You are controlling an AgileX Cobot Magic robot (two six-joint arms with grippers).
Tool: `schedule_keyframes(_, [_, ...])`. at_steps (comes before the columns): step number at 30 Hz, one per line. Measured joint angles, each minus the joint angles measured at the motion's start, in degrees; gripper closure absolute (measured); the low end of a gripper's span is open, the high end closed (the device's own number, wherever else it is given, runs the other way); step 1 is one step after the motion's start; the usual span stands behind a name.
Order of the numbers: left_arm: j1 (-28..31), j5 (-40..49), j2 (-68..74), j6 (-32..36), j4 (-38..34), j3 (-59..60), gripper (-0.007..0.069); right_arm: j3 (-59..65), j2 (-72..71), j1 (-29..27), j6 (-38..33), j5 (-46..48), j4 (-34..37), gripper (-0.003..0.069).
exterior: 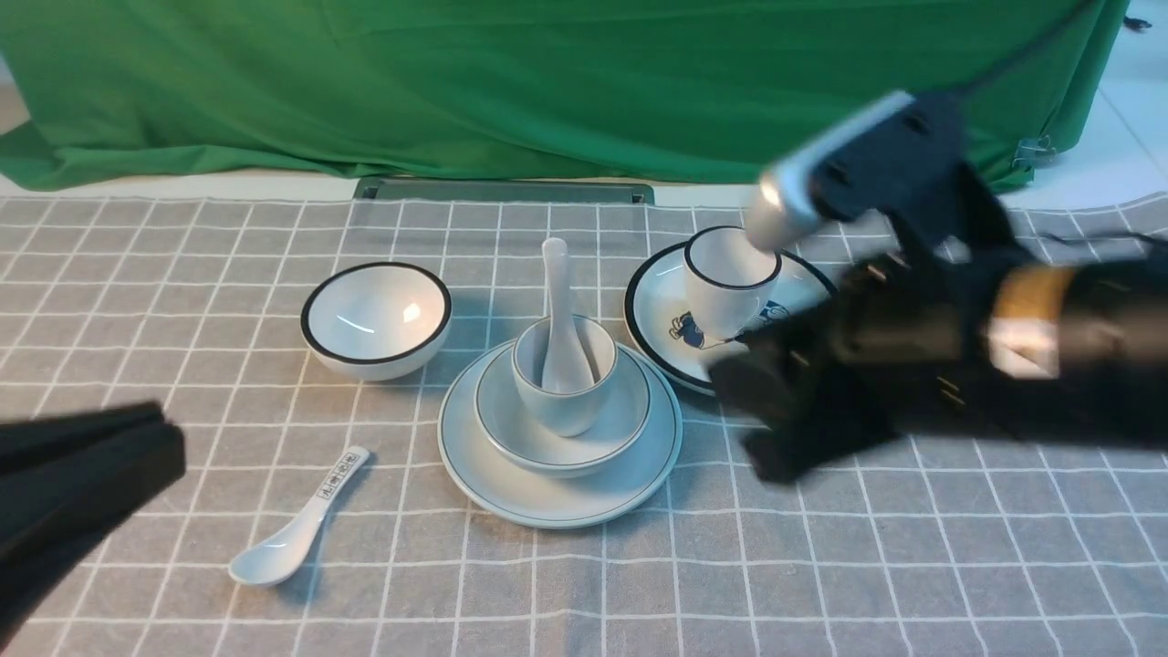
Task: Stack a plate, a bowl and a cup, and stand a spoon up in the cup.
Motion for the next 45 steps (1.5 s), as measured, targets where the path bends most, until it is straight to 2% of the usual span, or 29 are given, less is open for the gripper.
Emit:
schedule_keyframes(3, [0.0,-6.0,-6.7,0.0,-3.1,7.1,0.0613,5.6,-7.7,0.1,3.2,4.7,0.0,0.0498])
schedule_keyframes(7, [0.0,-12.0,-12.5,-0.4,-3.8,14.3,0.0613,11.2,-15.5,0.1,6.4,6.2,0.0,0.0580])
schedule_keyframes(10, [0.0,-14.1,-14.5,-0.4,-4.1,17.3,0.0613,13.5,-19.7,0.1,7.7,7.2,0.0,0.0608])
schedule_keyframes(19, [0.0,-14.2,-14.6,-0.6,-4.2,23.9,0.0613,15.4,-27.2,0.1,8.4,10.0,0.0,0.0615])
schedule_keyframes(27, [0.0,-9.6,-14.6,-0.5,-4.0,24.9,0.0613,15.5,-27.9,-0.1,8.4,10.0,0.0,0.0594])
schedule_keyframes(29, [0.0,-9.5,-14.6,-0.4,-4.0,24.9,0.0613,15.6,-29.0,-2.0,8.2,10.1,0.2,0.0594])
schedule_keyframes(31, [0.0,-9.3,-14.6,-0.3,-4.0,24.9,0.0613,16.7,-31.3,-7.4,5.6,10.2,0.7,0.0603])
schedule_keyframes(35, [0.0,-9.3,-14.6,-0.3,-4.0,24.9,0.0613,24.5,-38.6,-21.6,-5.8,6.1,5.7,0.0641])
schedule_keyframes(40, [0.0,-9.3,-14.6,-0.3,-3.7,24.9,0.0613,40.3,-52.8,-37.1,-10.5,-2.2,8.8,0.0642])
schedule_keyframes(43, [0.0,-9.3,-14.6,-0.3,-3.6,24.9,0.0613,48.8,-60.2,-41.6,-11.1,-6.9,9.2,0.0642])
schedule_keyframes(45, [0.0,-9.3,-14.6,-0.3,-3.6,24.9,0.0613,52.6,-63.9,-42.4,-11.3,-8.4,9.3,0.0642])
